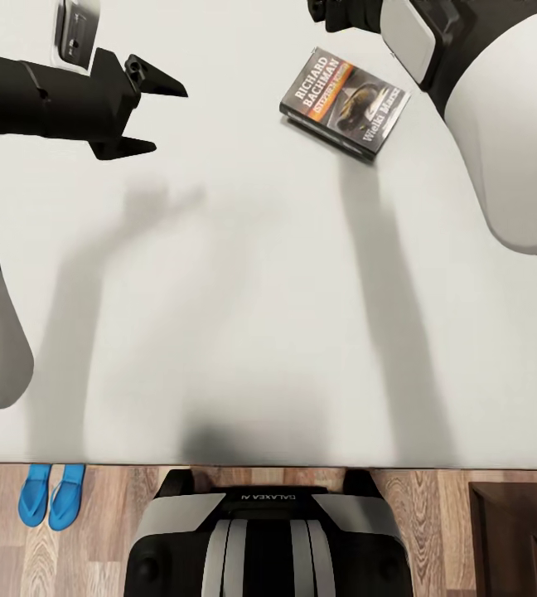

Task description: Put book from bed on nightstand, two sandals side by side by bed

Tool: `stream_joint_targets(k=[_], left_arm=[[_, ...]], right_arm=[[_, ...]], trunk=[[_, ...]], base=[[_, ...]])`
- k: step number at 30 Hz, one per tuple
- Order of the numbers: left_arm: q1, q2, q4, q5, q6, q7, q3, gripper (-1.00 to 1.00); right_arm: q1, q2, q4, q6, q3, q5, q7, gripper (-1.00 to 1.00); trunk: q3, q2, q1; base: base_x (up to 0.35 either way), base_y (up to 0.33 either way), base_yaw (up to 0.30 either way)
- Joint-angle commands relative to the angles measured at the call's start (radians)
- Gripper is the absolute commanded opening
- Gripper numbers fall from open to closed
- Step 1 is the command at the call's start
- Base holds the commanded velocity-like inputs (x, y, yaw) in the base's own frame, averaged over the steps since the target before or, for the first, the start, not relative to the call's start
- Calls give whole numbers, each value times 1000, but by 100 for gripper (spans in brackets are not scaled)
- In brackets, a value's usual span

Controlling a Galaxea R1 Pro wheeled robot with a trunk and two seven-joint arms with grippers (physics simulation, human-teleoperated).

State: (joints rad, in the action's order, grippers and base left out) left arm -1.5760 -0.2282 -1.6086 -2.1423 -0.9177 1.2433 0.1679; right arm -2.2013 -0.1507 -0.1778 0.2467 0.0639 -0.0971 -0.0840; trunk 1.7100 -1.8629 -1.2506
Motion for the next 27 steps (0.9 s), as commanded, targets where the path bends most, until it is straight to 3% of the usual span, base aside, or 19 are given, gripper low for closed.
stream_joint_targets(k=[1,10,27], left_arm=[[-1,0,0,-8,-4,10,0,100],[-1,0,0,-8,-4,10,1,100],[-1,0,0,-8,-4,10,1,100]], right_arm=[[2,0,-2,6,4,-10,-3,100],[7,-1,3,6,4,-11,-3,100],[28,-6,12,5,6,-11,-2,100]], trunk=[[0,0,-1],[0,0,-1],[0,0,-1]], base=[[295,0,0],[158,0,0],[21,0,0]])
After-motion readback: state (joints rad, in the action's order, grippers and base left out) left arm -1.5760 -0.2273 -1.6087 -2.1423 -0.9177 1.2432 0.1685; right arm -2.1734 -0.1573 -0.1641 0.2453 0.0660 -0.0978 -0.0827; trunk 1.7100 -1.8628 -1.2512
